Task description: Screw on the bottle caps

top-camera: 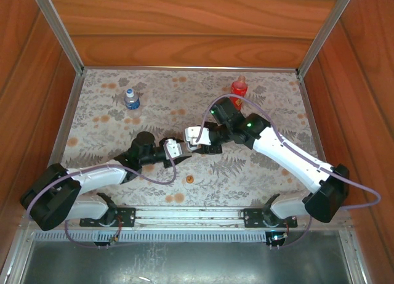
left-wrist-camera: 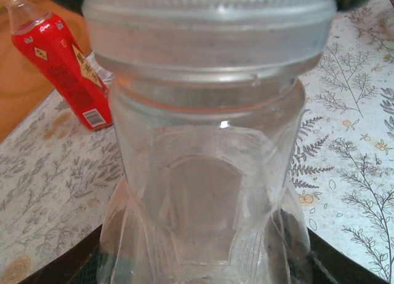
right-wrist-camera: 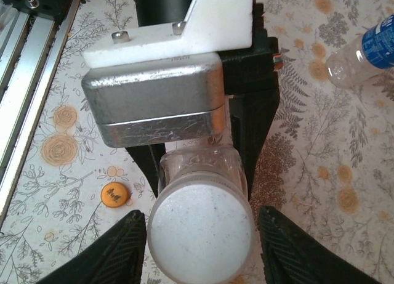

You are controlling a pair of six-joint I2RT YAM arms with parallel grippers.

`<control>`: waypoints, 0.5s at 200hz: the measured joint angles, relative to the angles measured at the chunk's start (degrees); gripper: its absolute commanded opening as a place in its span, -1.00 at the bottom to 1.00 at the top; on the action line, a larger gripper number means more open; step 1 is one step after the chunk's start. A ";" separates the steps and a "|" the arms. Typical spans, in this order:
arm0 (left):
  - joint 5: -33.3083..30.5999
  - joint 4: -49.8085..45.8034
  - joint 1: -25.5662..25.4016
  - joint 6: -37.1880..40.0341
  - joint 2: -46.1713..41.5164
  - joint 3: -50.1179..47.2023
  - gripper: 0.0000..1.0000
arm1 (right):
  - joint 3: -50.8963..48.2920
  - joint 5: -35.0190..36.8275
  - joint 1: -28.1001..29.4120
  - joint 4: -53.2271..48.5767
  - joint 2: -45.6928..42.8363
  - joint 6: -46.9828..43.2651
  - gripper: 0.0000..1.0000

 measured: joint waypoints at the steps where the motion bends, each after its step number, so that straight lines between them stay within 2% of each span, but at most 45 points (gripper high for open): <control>1: 0.02 -0.02 0.00 0.00 0.00 0.00 0.03 | 0.00 0.00 0.00 -0.04 0.04 0.02 -0.05; 72: 0.15 -0.50 0.00 -0.02 -0.17 0.00 0.03 | 0.87 -0.22 -0.02 -1.14 0.83 0.13 -0.45; 100: -0.02 -0.55 0.00 -0.22 -0.22 0.00 0.03 | 0.79 -0.13 0.00 -0.61 0.81 3.28 -0.63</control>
